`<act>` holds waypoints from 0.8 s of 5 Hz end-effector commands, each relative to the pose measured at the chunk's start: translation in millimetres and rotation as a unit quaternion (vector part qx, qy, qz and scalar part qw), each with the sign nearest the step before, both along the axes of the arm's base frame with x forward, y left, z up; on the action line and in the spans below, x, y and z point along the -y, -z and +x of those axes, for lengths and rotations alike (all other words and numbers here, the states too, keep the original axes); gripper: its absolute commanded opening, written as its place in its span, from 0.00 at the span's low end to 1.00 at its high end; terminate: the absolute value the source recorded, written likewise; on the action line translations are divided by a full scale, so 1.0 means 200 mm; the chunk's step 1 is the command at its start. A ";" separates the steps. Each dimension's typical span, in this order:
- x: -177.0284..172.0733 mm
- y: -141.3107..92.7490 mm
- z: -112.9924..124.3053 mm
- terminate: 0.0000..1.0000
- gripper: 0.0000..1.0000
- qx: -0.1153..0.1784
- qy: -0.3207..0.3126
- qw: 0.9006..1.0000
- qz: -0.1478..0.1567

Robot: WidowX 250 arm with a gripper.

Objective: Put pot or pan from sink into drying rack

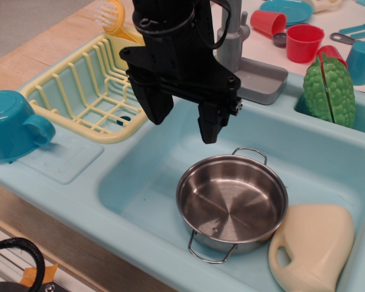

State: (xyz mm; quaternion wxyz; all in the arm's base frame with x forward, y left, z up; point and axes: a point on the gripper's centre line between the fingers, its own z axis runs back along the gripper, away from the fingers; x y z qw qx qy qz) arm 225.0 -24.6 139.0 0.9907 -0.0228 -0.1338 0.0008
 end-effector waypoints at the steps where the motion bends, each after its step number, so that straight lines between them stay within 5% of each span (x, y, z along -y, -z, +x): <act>1: 0.00 0.00 0.00 0.00 1.00 0.000 0.000 1.000 0.000; 2: 0.01 0.08 0.02 0.00 1.00 -0.028 -0.019 0.999 -0.002; 4: 0.02 0.20 0.04 0.00 1.00 -0.039 -0.024 0.999 -0.016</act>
